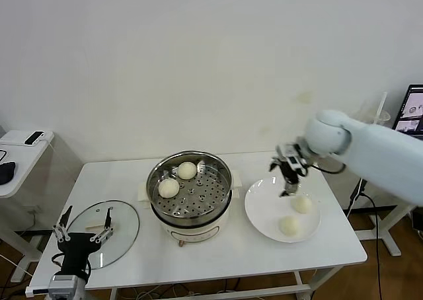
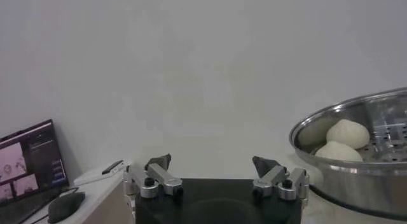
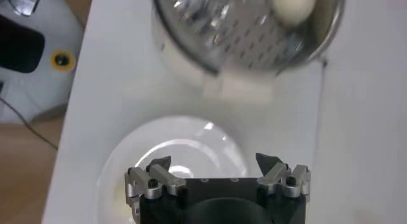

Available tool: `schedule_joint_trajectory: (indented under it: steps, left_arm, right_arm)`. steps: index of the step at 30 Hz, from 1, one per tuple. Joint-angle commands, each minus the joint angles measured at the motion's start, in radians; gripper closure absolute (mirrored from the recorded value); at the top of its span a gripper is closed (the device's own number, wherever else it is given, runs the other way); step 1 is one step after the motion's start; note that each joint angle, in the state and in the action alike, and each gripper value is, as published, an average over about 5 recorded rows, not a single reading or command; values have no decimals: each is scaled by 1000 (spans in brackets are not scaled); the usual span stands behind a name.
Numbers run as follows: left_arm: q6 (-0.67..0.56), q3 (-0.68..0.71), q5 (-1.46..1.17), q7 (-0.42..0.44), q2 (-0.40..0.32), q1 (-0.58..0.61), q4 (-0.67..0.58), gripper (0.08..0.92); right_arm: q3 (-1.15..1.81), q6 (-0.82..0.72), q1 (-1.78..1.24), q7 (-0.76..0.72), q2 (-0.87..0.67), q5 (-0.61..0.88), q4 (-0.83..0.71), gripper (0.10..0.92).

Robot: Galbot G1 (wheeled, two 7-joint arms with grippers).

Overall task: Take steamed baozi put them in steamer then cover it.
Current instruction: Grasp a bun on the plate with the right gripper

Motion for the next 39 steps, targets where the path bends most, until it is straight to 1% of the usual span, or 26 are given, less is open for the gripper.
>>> schedule_joint_trajectory:
  steps: [1, 9, 19, 25, 35, 39]
  left_arm:
    - [1, 13, 12, 0, -2, 5, 5, 177]
    - [1, 16, 18, 1, -7, 7, 12, 177]
    - [1, 10, 19, 2, -10, 7, 17, 177]
    - [1, -2, 18, 3, -8, 6, 19, 177]
    - [1, -4, 16, 3, -9, 1, 24, 177]
    - [1, -4, 15, 3, -9, 0, 27, 177]
  right_arm:
    - [243, 77, -390, -31, -186, -186, 29, 203]
    - [275, 77, -482, -6, -124, -241, -49, 203]
    - [262, 76, -487, 21, 26, -254, -160, 203]
    - [256, 63, -491, 33, 101, -260, -192, 203]
    - [248, 39, -488, 45, 125, -282, -218, 204]
    - [248, 31, -488, 40, 121, -282, -217, 233]
